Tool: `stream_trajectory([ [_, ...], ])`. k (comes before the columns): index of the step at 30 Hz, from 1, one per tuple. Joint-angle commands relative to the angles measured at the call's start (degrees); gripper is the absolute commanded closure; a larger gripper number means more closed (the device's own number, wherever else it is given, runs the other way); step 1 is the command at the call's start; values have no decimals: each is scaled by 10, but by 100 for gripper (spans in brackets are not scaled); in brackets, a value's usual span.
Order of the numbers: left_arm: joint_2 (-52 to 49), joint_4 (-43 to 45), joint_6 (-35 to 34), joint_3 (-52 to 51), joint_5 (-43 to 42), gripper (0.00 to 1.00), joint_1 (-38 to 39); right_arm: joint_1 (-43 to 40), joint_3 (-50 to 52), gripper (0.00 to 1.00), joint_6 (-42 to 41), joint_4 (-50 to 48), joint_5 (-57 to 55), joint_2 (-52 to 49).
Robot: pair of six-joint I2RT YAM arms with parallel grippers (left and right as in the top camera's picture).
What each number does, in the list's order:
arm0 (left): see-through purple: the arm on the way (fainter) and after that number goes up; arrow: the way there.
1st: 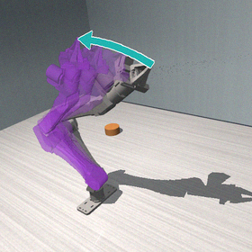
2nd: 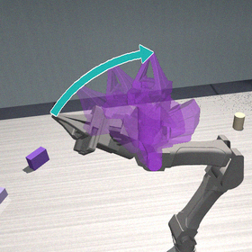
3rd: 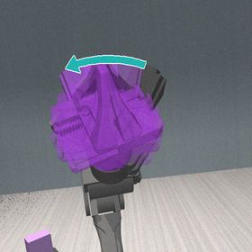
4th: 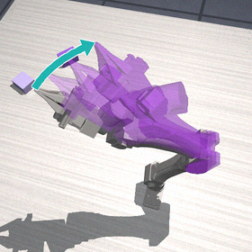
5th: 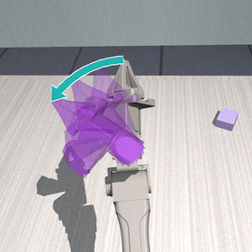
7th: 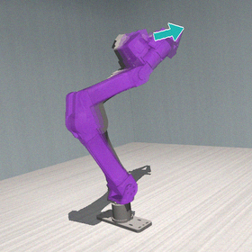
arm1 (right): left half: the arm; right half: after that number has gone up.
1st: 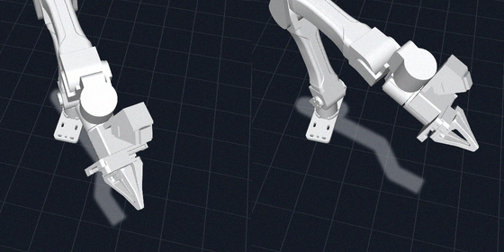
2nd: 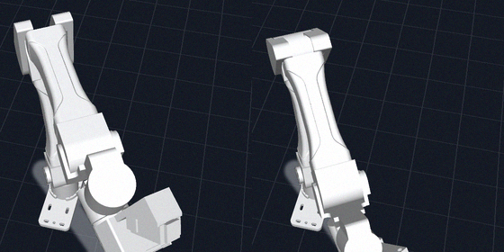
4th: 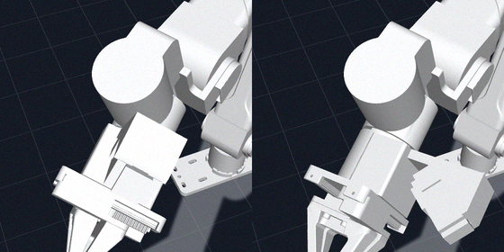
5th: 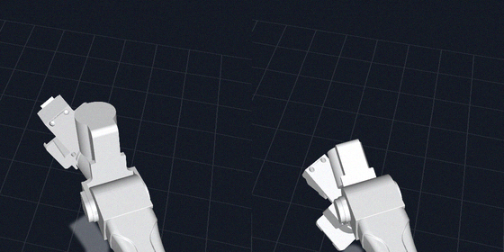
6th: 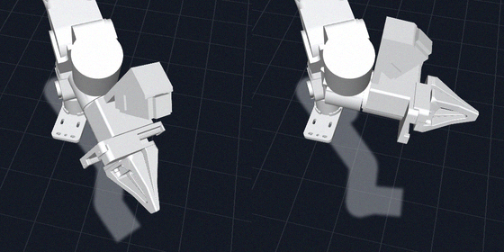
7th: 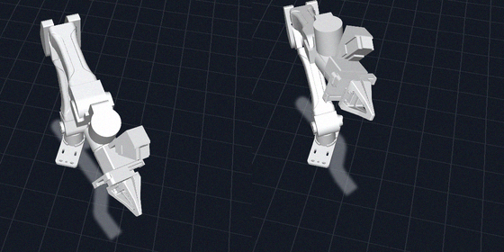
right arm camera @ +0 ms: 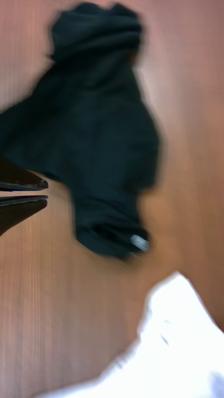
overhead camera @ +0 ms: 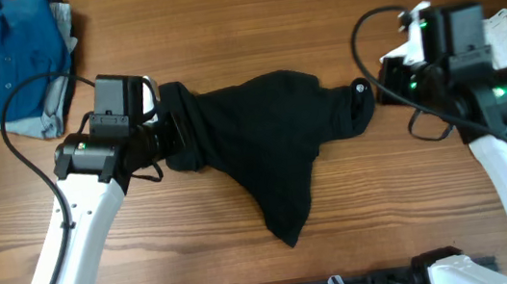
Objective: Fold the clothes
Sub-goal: 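Release the right end and raise the right gripper, then move the right gripper down to the black garment's lower middle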
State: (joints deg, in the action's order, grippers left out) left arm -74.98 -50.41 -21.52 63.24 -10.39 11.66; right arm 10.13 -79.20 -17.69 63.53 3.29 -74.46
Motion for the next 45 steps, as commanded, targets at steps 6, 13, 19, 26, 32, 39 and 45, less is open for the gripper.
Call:
stream_trajectory([
  [6, 3, -3, 18, 10, -7, 44, -2, 91, 114, 83, -26, -10, 103, -45],
  [13, 3, -14, 18, 10, -7, 43, -2, 180, 205, 29, -56, -58, 136, -59],
  [19, 3, -20, 18, 10, -9, 43, -2, 241, 254, 29, -80, -117, 174, -74],
  [26, 3, -23, 18, 10, -18, 43, -2, 263, 265, 28, -93, -147, 214, -117],
  [32, 3, -23, 18, 10, -18, 44, -2, 263, 291, 28, -95, -189, 225, -167],
  [39, 3, -26, 18, 10, -18, 43, -2, 263, 335, 28, -108, -191, 209, -178],
  [45, 3, -26, 18, 10, -18, 43, -2, 264, 339, 28, -105, -191, 207, -178],
])
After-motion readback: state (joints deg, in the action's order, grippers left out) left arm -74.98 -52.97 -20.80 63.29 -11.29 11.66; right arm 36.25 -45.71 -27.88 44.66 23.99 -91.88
